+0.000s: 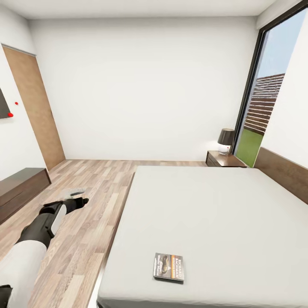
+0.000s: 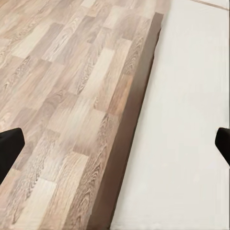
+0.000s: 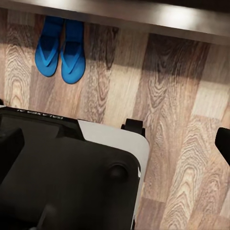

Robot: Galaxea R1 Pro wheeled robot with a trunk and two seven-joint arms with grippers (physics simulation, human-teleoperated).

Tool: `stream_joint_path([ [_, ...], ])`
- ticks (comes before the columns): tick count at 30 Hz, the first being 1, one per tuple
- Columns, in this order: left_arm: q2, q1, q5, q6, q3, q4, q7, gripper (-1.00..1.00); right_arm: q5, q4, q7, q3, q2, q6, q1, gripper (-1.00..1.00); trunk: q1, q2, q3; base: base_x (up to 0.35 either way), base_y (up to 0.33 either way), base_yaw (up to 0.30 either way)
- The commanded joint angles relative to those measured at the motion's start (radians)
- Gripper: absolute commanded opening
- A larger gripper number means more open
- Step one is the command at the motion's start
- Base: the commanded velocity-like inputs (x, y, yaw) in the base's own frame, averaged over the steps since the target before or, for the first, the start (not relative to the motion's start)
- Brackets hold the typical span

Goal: In the bedroom, move the book from the bed onto either nightstand, and place the two sandals side by side next to the bed.

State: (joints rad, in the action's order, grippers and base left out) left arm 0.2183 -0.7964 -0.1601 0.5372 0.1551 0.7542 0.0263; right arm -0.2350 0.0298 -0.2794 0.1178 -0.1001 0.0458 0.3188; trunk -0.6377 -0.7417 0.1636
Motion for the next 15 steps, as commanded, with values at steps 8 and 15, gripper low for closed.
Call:
stream_joint_path([
  [8, -0.117, -0.01, 0.0, -0.064, -0.124, -0.145, 0.0, 1.0, -0.009, 0.001, -0.004, 0.007, -0.001, 0.005, 0.0, 1.0, 0.0, -0.001, 0.002, 0.0, 0.0, 0.0],
  [15, -0.18, -0.012, 0.003, -0.084, -0.195, -0.194, -0.012, 1.0, -0.009, 0.0, -0.004, 0.007, -0.002, 0.005, 0.0, 1.0, 0.0, -0.001, 0.002, 0.0, 0.0, 0.0],
])
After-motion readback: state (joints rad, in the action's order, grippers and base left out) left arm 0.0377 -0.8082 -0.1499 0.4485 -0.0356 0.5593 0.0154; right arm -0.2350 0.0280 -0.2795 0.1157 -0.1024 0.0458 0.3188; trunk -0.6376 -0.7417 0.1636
